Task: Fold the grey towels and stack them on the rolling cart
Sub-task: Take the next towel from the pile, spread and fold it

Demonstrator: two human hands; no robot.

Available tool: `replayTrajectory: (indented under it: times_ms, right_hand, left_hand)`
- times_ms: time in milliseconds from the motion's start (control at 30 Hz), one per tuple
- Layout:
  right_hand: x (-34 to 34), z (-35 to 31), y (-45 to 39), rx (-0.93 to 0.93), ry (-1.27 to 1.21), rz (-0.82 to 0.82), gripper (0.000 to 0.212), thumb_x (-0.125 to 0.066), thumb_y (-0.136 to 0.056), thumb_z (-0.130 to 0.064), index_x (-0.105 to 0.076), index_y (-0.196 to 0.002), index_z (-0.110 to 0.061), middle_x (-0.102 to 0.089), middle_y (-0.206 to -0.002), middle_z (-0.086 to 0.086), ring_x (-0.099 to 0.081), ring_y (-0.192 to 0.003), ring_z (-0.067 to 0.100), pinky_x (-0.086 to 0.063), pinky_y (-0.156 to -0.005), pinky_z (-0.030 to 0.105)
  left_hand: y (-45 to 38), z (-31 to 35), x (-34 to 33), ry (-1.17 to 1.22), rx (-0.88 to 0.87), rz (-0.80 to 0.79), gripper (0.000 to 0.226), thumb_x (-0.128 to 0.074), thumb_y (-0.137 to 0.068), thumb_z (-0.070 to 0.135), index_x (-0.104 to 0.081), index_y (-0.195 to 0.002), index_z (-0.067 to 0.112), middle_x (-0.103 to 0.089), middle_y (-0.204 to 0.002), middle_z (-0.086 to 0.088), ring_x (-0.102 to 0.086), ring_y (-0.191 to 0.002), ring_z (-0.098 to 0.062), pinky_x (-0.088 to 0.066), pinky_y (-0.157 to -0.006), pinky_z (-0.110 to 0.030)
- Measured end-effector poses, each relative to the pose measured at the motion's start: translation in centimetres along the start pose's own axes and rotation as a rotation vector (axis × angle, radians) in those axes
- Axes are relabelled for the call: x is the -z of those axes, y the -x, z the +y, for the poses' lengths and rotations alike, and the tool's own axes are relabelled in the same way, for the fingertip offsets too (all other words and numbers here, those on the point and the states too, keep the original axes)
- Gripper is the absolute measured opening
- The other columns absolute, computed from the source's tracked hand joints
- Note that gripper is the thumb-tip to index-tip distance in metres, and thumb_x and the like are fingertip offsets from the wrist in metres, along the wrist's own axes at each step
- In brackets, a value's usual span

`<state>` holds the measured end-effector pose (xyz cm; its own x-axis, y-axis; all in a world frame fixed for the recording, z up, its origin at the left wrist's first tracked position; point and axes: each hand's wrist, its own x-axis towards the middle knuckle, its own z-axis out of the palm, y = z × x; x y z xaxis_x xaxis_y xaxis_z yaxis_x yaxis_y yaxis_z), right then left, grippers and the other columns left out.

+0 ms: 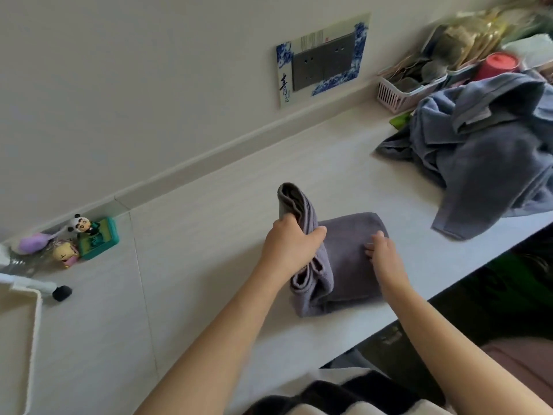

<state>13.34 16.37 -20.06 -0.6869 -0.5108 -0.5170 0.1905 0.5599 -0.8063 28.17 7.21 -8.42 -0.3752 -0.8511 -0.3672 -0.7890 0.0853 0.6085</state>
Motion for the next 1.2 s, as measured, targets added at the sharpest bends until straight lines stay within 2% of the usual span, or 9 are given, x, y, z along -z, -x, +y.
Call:
replayTrajectory:
  times_ms: [233, 367, 567, 633, 733, 833, 900, 1067, 1200]
  right_hand:
    - [4.8, -1.3, -1.5, -0.190, -0.319, -0.391, 0.074, -0.011, -0.096, -0.059, -0.050, -0.124, -0.003, -0.058, -0.119, 0.017, -0.057, -0.110, 0.026, -0.044, -0.090, 0.032]
    - [6.1, -0.7, -1.1, -0.200, -0.405, -0.338, 0.066, -0.014, -0.098, -0.054, -0.056, -0.111, -0.006, -0.063, -0.104, 0.010, -0.060, -0.093, 0.015, -0.045, -0.073, 0.024]
    - [7.2, -1.4, -1.5, 0.081, 0.156, -0.241, 0.036, -0.034, -0.097, -0.049, -0.057, -0.095, -0.021, -0.062, -0.090, -0.004, -0.060, -0.090, 0.014, -0.047, -0.082, 0.029]
    - [6.6, -1.3, -1.5, 0.197, 0.391, -0.252, 0.039, -0.039, -0.094, -0.053, -0.055, -0.096, -0.016, -0.062, -0.088, -0.002, -0.059, -0.084, 0.015, -0.048, -0.077, 0.031]
    - [5.3, 0.0, -1.9, 0.338, 0.743, -0.194, 0.042, -0.047, -0.090, -0.052, -0.049, -0.112, -0.017, -0.063, -0.101, 0.003, -0.059, -0.089, 0.022, -0.048, -0.075, 0.035]
    - [4.8, 0.5, -2.2, 0.319, 0.786, -0.166, 0.031, -0.044, -0.096, -0.031, -0.043, -0.120, -0.013, -0.062, -0.111, 0.010, -0.059, -0.097, 0.029, -0.047, -0.081, 0.038]
    - [5.0, 0.4, -2.4, 0.275, 0.718, -0.193, 0.032, -0.041, -0.098, -0.023, -0.041, -0.127, -0.011, -0.061, -0.118, 0.013, -0.058, -0.103, 0.030, -0.045, -0.084, 0.035]
    - [6.5, -0.2, -3.2, 0.207, 0.616, -0.270, 0.035, -0.037, -0.099, -0.017, -0.042, -0.134, -0.010, -0.057, -0.126, 0.011, -0.054, -0.114, 0.028, -0.035, -0.082, 0.023]
    - [6.8, 0.2, -3.8, 0.207, 0.554, -0.291, 0.035, -0.037, -0.095, -0.046, -0.055, -0.106, -0.018, -0.051, -0.108, 0.006, -0.047, -0.107, 0.025, -0.037, -0.087, 0.029]
  left_hand:
    - [-2.5, 5.3, -7.5, -0.105, -0.104, -0.105, 0.051, -0.059, -0.088, 0.041, -0.047, -0.120, 0.003, -0.055, -0.125, -0.018, -0.052, -0.115, -0.034, -0.043, -0.089, -0.035]
    - [-3.3, 5.7, -11.9, -0.115, -0.092, -0.164, 0.046, -0.056, -0.091, 0.037, -0.047, -0.119, 0.002, -0.050, -0.124, -0.017, -0.053, -0.112, -0.033, -0.043, -0.090, -0.038]
    - [-4.0, 3.4, -13.1, 0.288, -0.146, -0.113, 0.027, -0.037, -0.095, 0.012, -0.062, -0.106, 0.014, -0.056, -0.113, -0.006, -0.063, -0.086, -0.018, -0.052, -0.087, -0.034]
    - [-3.6, 1.8, -12.4, 0.180, -0.336, 0.088, 0.035, -0.036, -0.089, 0.007, -0.065, -0.109, 0.010, -0.060, -0.110, -0.004, -0.063, -0.092, -0.017, -0.046, -0.089, -0.031]
    - [-3.9, -1.5, -12.4, -0.333, -0.483, 0.380, 0.050, -0.037, -0.078, 0.019, -0.064, -0.119, 0.010, -0.063, -0.123, -0.007, -0.058, -0.116, -0.026, -0.030, -0.100, -0.043]
    - [-4.0, -2.8, -13.3, -0.539, -0.421, 0.253, 0.056, -0.037, -0.084, 0.038, -0.054, -0.132, 0.015, -0.047, -0.142, -0.009, -0.038, -0.135, -0.031, -0.014, -0.107, -0.059]
    - [-4.3, -2.4, -13.9, -0.602, -0.381, 0.188, 0.058, -0.035, -0.085, 0.043, -0.052, -0.134, 0.019, -0.044, -0.145, -0.008, -0.036, -0.137, -0.031, -0.018, -0.106, -0.065]
    - [-4.4, -1.4, -15.6, -0.647, -0.305, 0.135, 0.063, -0.035, -0.085, 0.044, -0.041, -0.142, 0.018, -0.034, -0.150, -0.013, -0.027, -0.141, -0.032, -0.014, -0.106, -0.067]
    - [-5.1, -1.3, -16.6, -0.633, -0.262, 0.106, 0.066, -0.033, -0.085, 0.043, -0.034, -0.146, 0.018, -0.029, -0.153, -0.013, -0.024, -0.142, -0.032, -0.013, -0.107, -0.067]
